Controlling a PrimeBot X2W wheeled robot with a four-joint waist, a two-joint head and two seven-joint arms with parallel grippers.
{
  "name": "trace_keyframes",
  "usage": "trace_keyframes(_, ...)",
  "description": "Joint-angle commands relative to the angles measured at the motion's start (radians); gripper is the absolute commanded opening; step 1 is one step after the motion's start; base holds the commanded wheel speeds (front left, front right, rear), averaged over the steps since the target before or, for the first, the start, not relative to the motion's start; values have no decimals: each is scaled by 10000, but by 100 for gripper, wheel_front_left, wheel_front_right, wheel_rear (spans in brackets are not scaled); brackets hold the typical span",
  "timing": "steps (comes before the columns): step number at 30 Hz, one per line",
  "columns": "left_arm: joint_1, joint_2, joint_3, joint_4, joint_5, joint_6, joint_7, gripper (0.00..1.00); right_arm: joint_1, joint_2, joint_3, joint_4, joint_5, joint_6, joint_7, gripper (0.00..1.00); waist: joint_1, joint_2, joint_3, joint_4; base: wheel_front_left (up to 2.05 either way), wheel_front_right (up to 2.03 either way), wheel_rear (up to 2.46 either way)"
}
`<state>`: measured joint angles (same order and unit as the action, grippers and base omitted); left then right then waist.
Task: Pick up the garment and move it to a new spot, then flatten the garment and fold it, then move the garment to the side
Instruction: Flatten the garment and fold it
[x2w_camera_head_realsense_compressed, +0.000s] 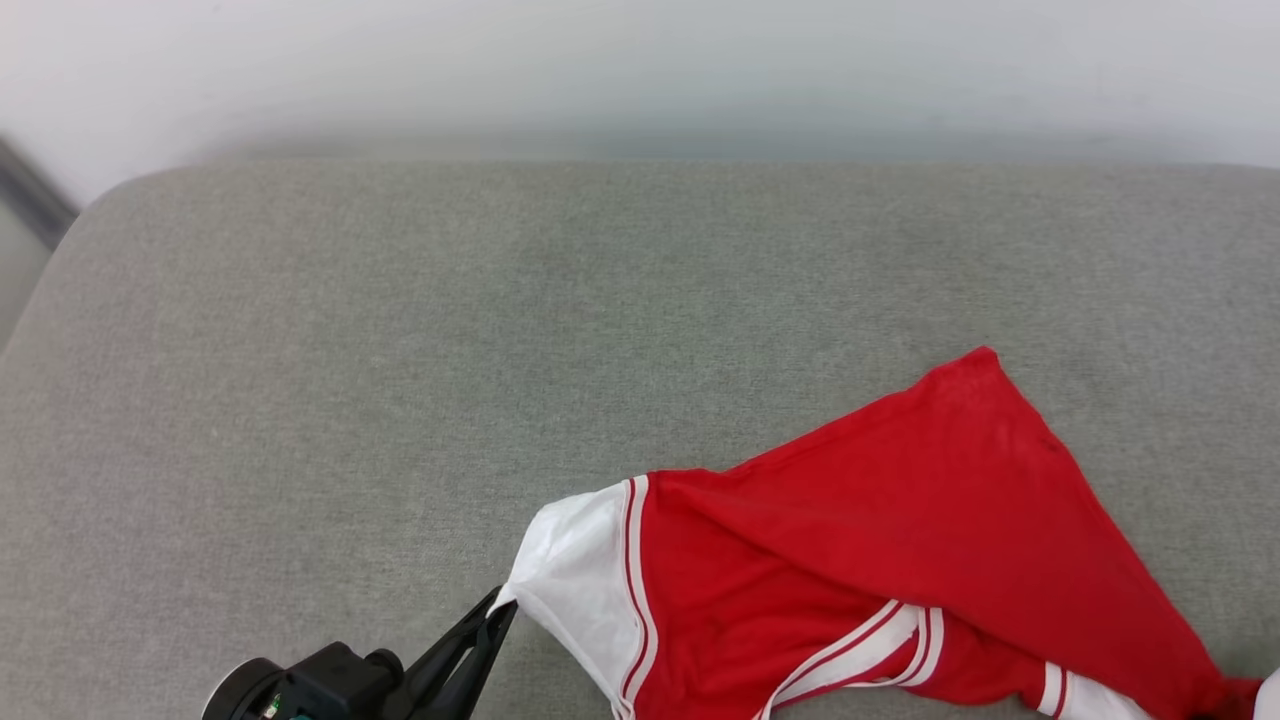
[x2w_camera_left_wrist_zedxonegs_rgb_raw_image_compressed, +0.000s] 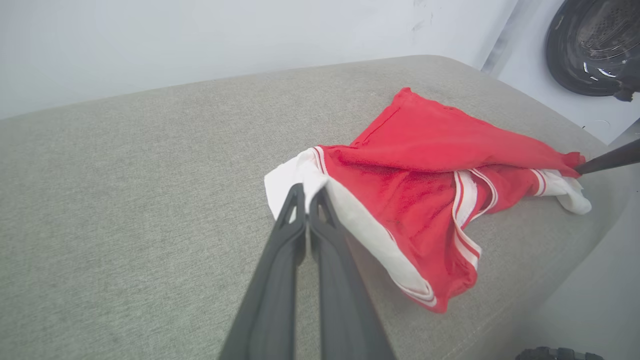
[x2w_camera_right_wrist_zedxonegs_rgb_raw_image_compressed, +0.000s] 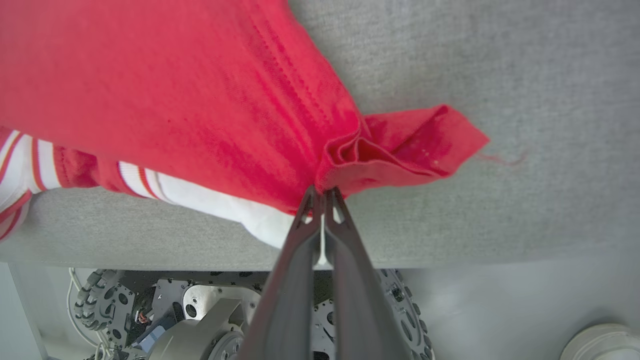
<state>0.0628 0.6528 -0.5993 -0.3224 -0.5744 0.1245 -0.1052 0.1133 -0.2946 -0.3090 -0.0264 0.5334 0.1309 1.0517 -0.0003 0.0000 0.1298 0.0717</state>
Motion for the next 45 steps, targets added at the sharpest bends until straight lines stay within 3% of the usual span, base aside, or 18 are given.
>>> trace_keyframes(1,113,-10,46,15,-4,38,-60,0,116,34,12,-30,73,-4,-65,0,3,0,-85,-90,0,0,0)
trace_keyframes(4,80,16,79,107,3,62,-88,0,315,129,157,67,-41,-4,-295,0,3,0,-176,-149,0,0,0)
trace_keyframes(5,59,10,72,118,-1,64,-84,0,341,110,217,92,-91,-4,-384,15,3,0,-195,-156,0,0,0)
trace_keyframes(6,8,-1,54,107,3,61,-60,0,284,24,374,85,-162,-4,-489,100,3,0,-223,-155,0,0,0)
trace_keyframes(14,-98,64,-10,-242,135,136,35,0,-768,-407,720,-695,392,-4,-89,100,3,0,-119,98,0,0,0)
trace_keyframes(23,-728,22,-189,-915,602,4,123,0,-3255,-821,1508,-1448,380,-4,891,100,3,0,1015,939,0,0,0)
trace_keyframes(34,-1689,-549,-660,-1029,1021,-344,183,0,-5882,-1529,2176,606,-824,-4,1587,100,3,0,2449,2261,0,0,0)
trace_keyframes(45,-2115,-954,-973,-680,1078,-560,29,0,-5668,-2020,2644,2516,-1270,-7,1257,100,3,0,2971,2994,0,0,0)
